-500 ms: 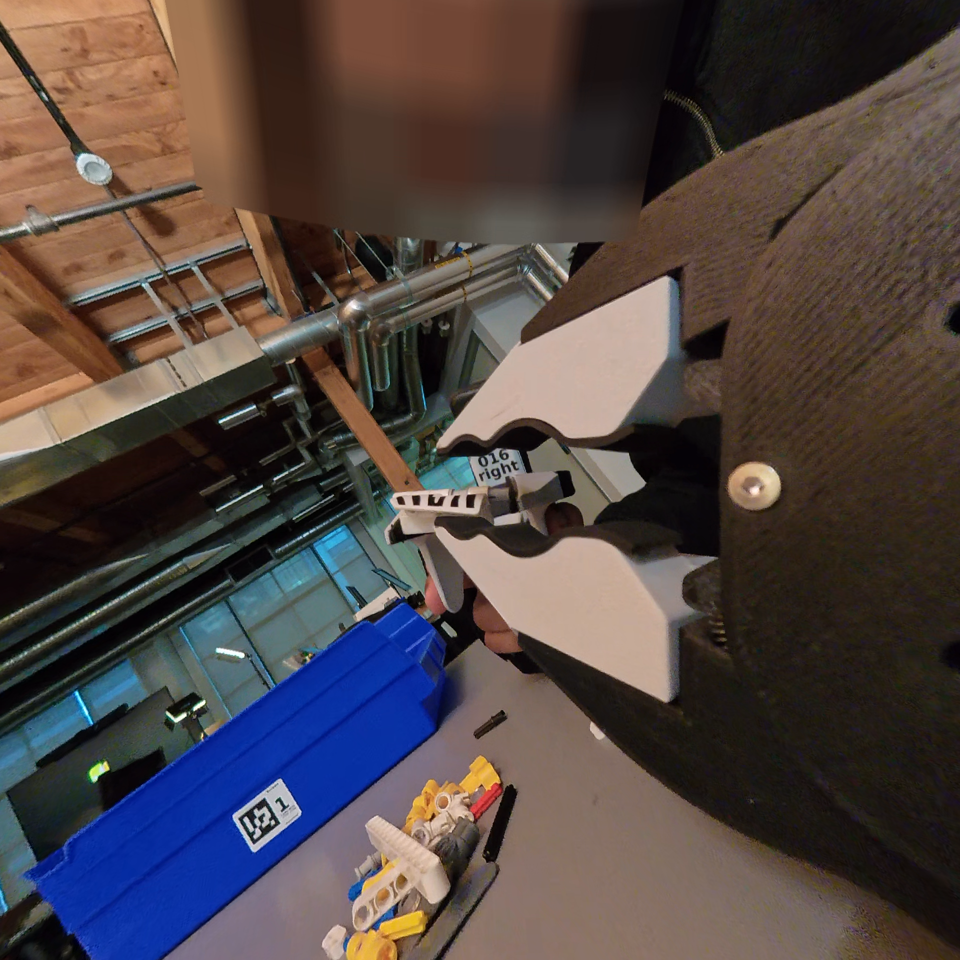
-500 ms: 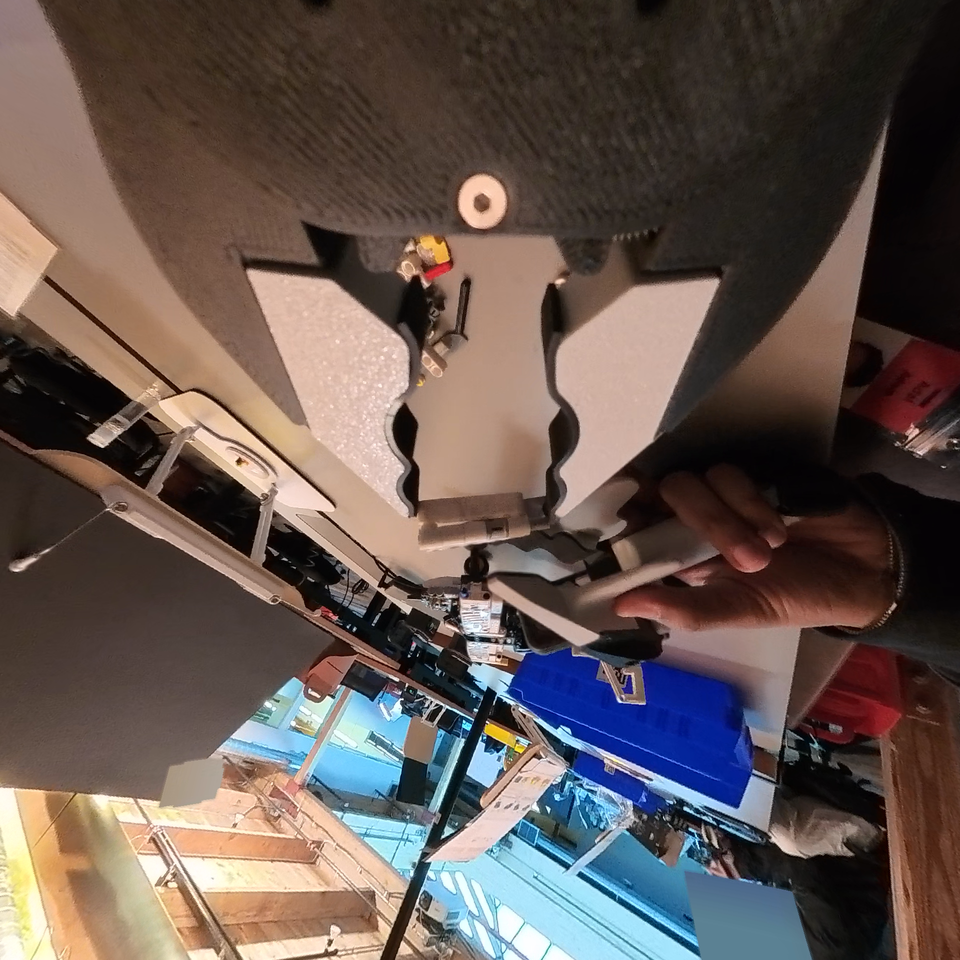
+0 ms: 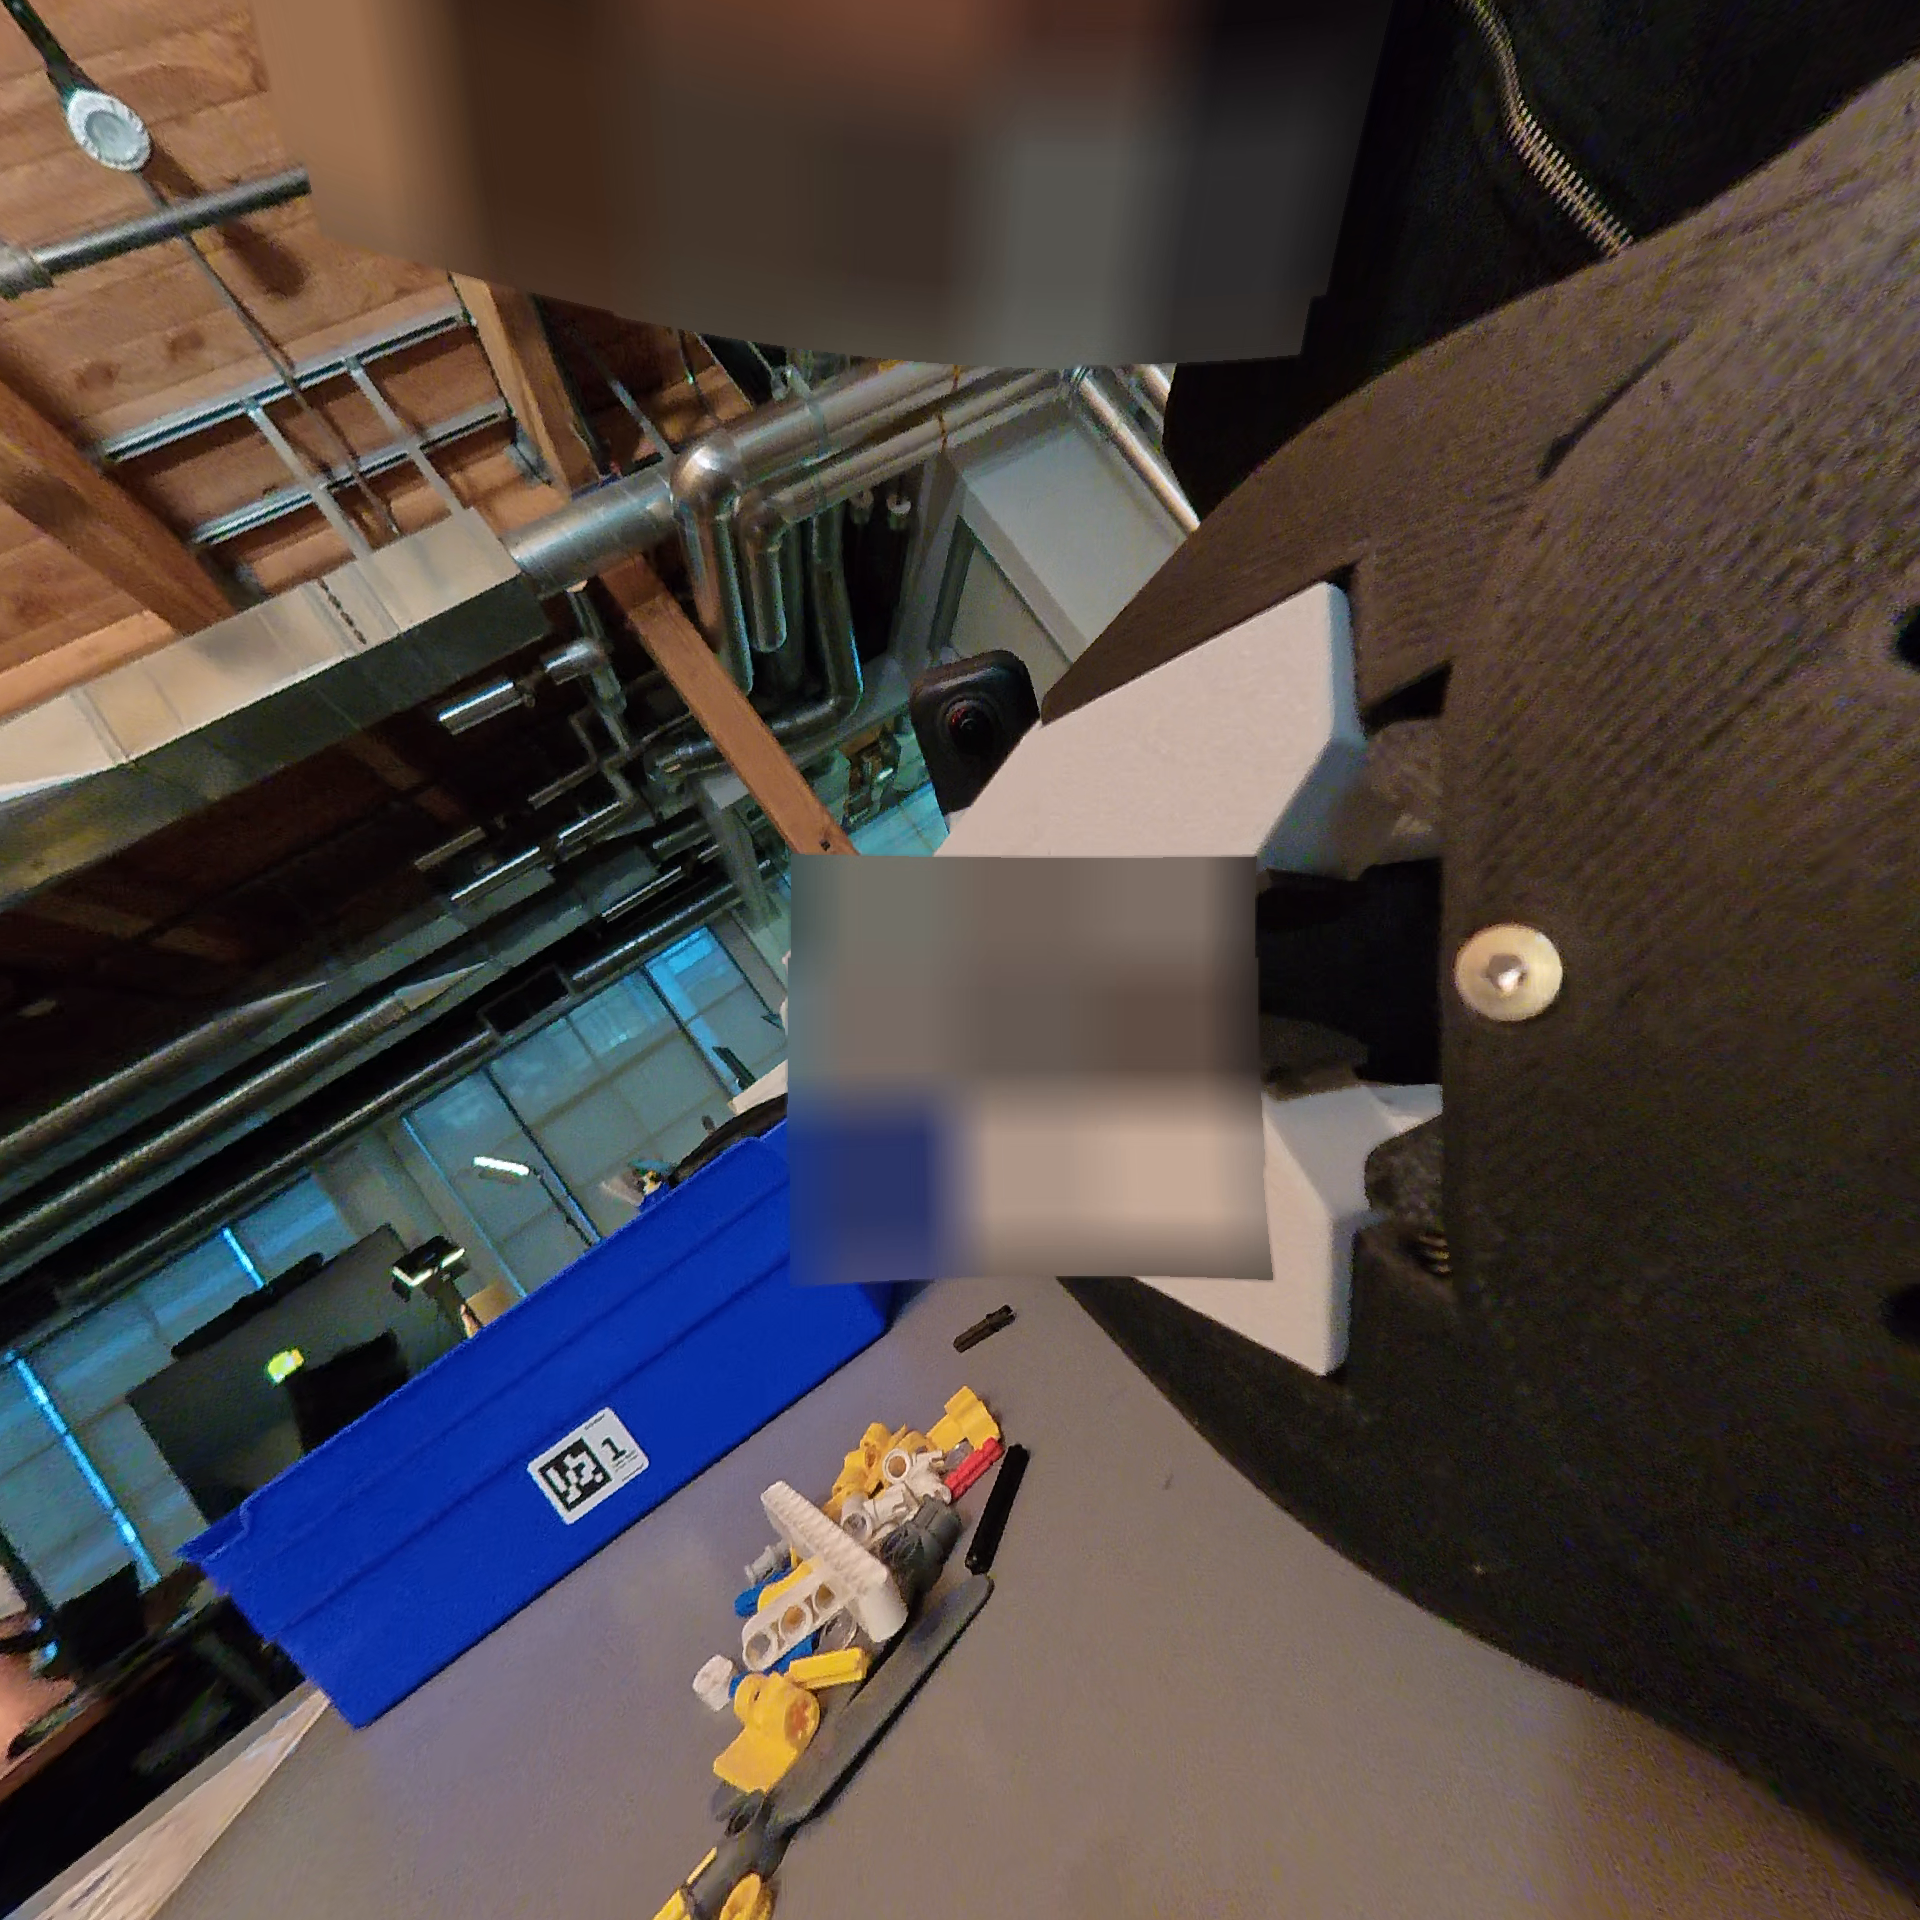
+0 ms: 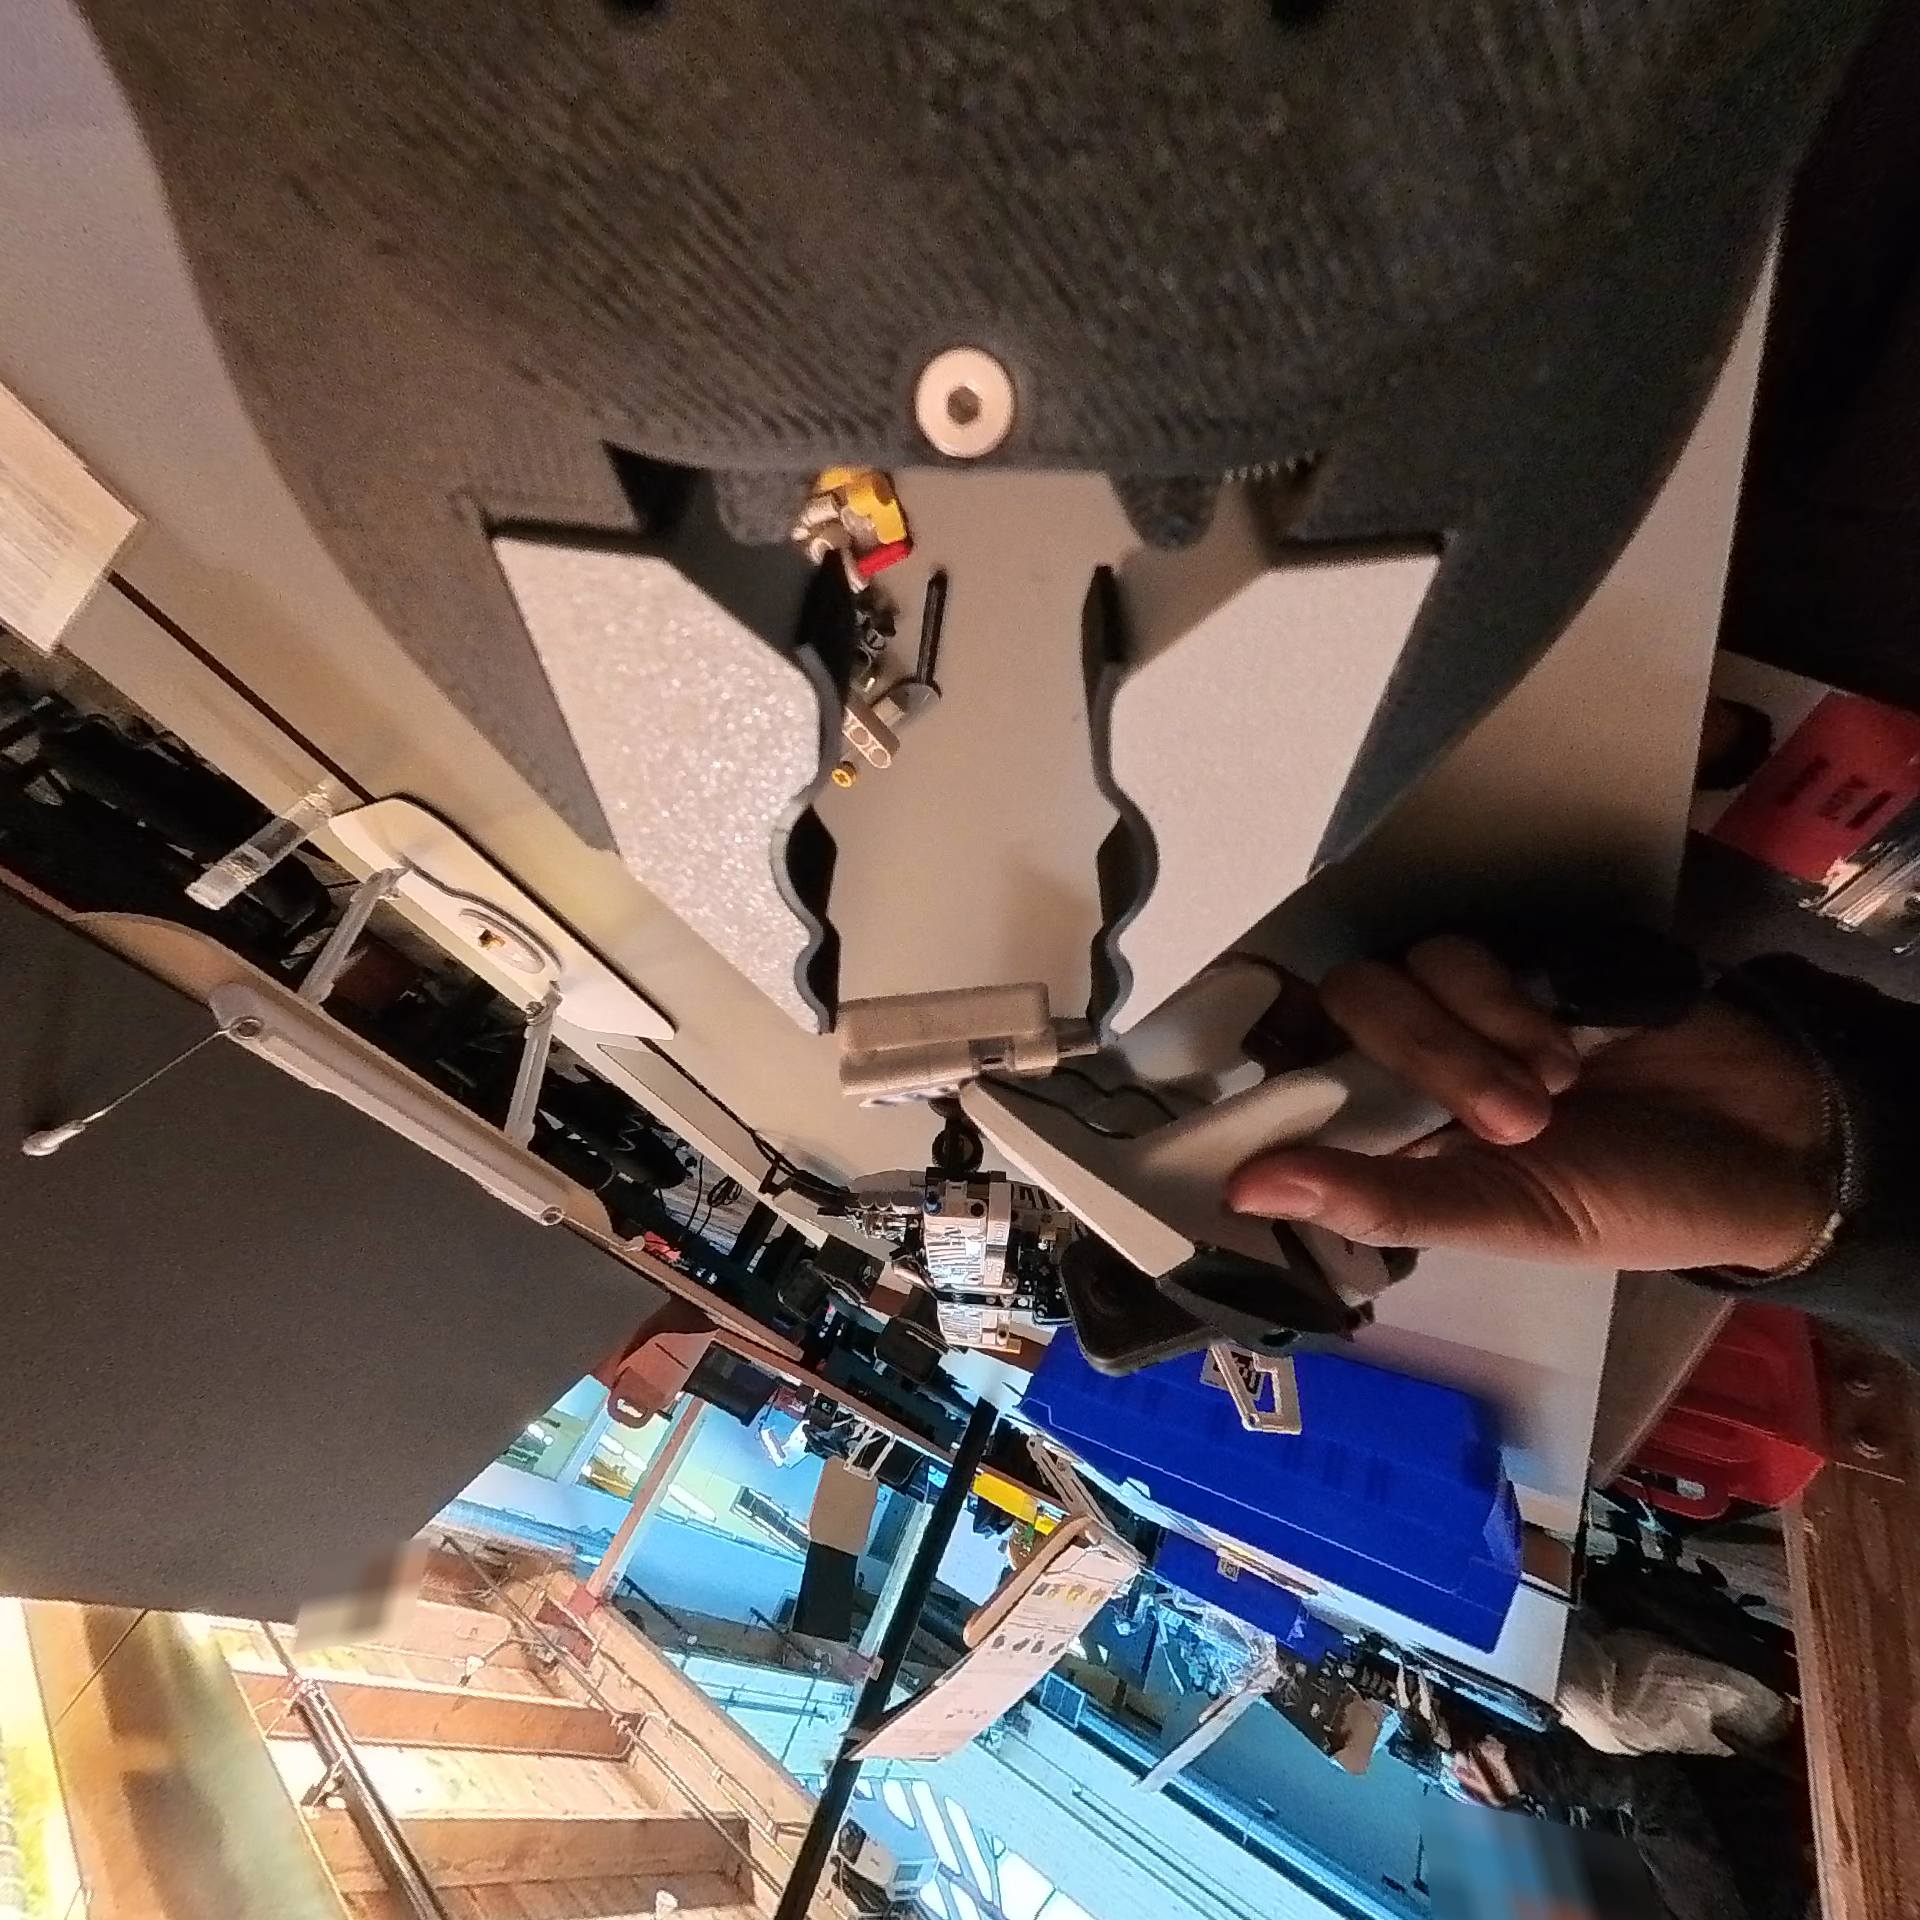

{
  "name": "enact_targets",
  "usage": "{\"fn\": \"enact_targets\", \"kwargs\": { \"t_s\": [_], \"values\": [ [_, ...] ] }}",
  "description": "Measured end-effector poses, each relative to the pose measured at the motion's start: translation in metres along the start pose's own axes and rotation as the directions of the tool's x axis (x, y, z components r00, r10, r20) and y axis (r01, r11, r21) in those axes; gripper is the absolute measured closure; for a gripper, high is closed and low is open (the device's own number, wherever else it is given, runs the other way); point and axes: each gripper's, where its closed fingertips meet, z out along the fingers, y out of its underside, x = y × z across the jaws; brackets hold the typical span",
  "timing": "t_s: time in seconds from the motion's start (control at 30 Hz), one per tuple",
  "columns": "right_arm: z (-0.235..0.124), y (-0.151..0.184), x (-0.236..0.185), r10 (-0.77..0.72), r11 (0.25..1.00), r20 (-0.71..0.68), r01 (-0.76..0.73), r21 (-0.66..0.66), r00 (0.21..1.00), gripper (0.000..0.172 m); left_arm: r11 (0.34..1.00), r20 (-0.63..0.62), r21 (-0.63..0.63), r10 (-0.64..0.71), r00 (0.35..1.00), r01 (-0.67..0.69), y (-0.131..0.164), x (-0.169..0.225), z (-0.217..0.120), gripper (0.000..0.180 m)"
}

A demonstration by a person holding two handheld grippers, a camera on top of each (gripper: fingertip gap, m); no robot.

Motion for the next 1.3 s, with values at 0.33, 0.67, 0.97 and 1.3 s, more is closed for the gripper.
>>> {"fn": "enact_targets", "kwargs": {
  "t_s": [0.33,0.67,0.97,1.3],
  "values": [
    [-0.011,-0.014,0.013,0.064,0.992,-0.039,-0.059,0.112,0.997,0.143,0.999,0.006,0.01,0.032,0.999,-0.032,-0.001,0.002,-0.001,0.179],
    [-0.007,-0.011,0.01,0.207,0.972,0.047,-0.211,0.109,0.977,0.132,0.998,0.011,0.044,0.034,0.999,-0.034,-0.006,0.001,-0.004,0.179],
    [-0.005,-0.006,0.006,0.217,0.971,0.076,-0.223,0.084,0.973,0.147,0.985,0.079,-0.022,0.172,0.982,-0.17,0.006,0.001,0.004,0.18],
    [-0.01,-0.01,0.006,0.353,0.922,0.185,-0.375,0.096,0.917,0.159,0.988,0.03,-0.019,0.152,0.988,-0.151,0.007,0.006,0.003,0.179]
  ]
}}
